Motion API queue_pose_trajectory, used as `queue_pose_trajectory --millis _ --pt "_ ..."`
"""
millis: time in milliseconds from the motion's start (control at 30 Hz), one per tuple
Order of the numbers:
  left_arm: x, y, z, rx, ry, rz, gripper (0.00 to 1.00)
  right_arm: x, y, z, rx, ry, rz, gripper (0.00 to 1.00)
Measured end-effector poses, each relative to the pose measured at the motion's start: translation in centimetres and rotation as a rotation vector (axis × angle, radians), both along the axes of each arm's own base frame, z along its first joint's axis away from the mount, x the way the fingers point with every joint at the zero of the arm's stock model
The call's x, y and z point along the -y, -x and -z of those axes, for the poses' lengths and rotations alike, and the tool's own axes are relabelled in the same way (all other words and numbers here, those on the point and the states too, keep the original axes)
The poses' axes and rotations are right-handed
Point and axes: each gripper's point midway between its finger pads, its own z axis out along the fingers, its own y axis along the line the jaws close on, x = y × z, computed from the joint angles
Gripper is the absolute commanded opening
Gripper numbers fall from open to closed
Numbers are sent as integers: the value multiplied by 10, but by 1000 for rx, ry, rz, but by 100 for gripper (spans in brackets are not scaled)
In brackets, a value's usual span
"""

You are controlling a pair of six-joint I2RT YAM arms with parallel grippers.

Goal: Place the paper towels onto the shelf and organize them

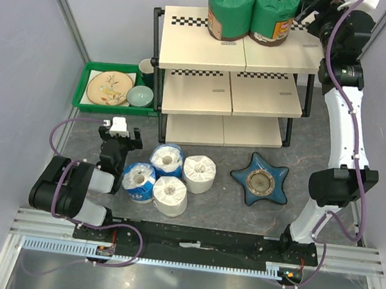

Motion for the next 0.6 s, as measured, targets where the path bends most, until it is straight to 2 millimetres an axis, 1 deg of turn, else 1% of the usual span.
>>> queue_pose_trajectory --millis 167,300,400,467,500,567,600 --pt "0 0 0 0 0 0 99 -14 -4 4 -6 11 -21 98" --pt "0 0 0 0 0 0 99 -8 -6 7 -15 19 11 98" --pt "0 0 0 0 0 0 99 7 -4 12 -24 14 97 98" --pt "0 0 0 0 0 0 99 20 5 22 -41 4 170 98" --pt "0 0 0 0 0 0 99 27 13 28 -51 -1 203 98" --pt "0 0 0 0 0 0 99 39 36 29 -41 -18 265 98" --pt "0 0 0 0 0 0 99 43 48 25 -31 -26 282 98"
